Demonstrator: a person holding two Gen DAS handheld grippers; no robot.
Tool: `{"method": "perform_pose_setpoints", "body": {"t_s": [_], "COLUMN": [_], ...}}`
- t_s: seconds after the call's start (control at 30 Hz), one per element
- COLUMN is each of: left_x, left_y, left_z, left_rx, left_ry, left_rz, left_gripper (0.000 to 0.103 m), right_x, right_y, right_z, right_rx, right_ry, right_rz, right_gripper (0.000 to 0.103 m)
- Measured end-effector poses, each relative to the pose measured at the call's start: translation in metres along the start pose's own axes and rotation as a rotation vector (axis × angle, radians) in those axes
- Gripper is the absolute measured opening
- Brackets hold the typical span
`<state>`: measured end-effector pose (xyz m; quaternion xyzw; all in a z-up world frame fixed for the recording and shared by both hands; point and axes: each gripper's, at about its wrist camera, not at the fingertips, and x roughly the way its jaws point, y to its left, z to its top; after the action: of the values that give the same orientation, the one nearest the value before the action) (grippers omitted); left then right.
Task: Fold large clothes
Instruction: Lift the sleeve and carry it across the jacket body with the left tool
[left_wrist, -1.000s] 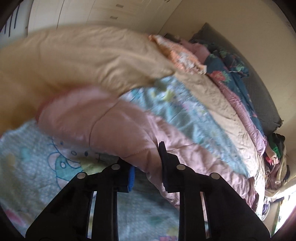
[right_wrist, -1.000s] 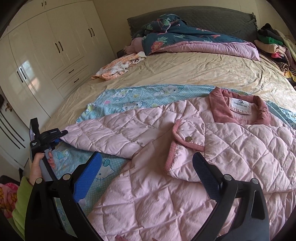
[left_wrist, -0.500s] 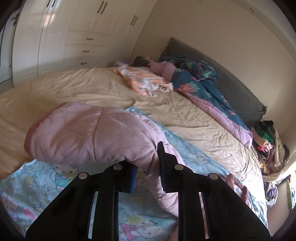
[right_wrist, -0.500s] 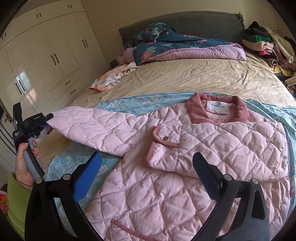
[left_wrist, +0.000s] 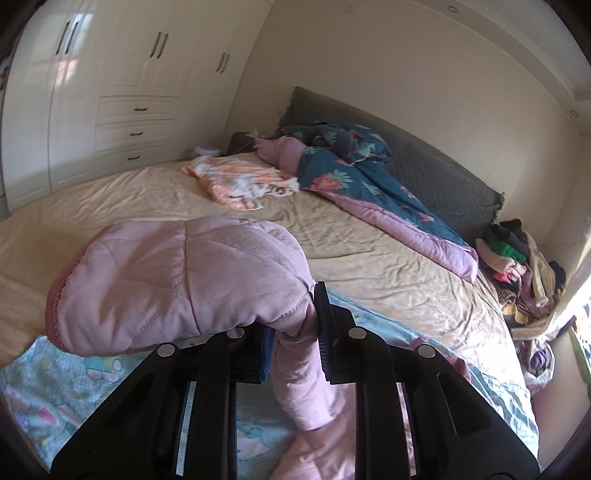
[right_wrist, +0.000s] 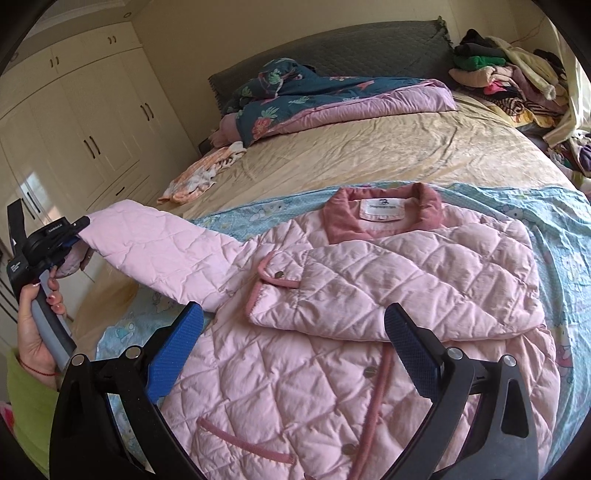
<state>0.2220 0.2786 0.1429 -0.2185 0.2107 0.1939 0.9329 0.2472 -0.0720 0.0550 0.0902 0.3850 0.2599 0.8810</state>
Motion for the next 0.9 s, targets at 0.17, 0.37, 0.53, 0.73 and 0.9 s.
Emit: {"method": "perform_pose_setpoints", "body": {"t_s": [0.17, 0.37, 0.53, 0.73, 0.9], "left_x": [-0.003, -0.006, -0.007, -0.007, -0.003], "left_y": [-0.032, -0.069, -0.100, -0.137, -0.167], "left_z": [-0.006, -0.016, -0.028, -0.047, -0.066], "left_rx": [0.036, 0.082, 0.133, 0.204, 0.254], "left_ry": [-0.003, 0.002, 0.012, 0.024, 0.047], "left_rz": [-0.031, -0.071, -0.106, -0.145, -0.179], "left_gripper": [0.012, 0.012, 0.012, 0.012, 0.012], "right_x": [-0.004, -0.007, -0.012, -0.021, -0.036], "right_y": [-0.021, -0.046, -0.072, -0.097, -0.116], "right_z": [-0.004, -0.008, -0.012, -0.014, -0.015], "right_rx": [0.031, 0.046, 0.093, 0.146, 0.177], "right_ry": [-0.005, -0.039, -0.070, -0.077, -0.103], "right_rz": [-0.021, -0.106, -0.132, -0.134, -0.147], "right_gripper": [0.098, 0.098, 0.098, 0.098, 0.098]}}
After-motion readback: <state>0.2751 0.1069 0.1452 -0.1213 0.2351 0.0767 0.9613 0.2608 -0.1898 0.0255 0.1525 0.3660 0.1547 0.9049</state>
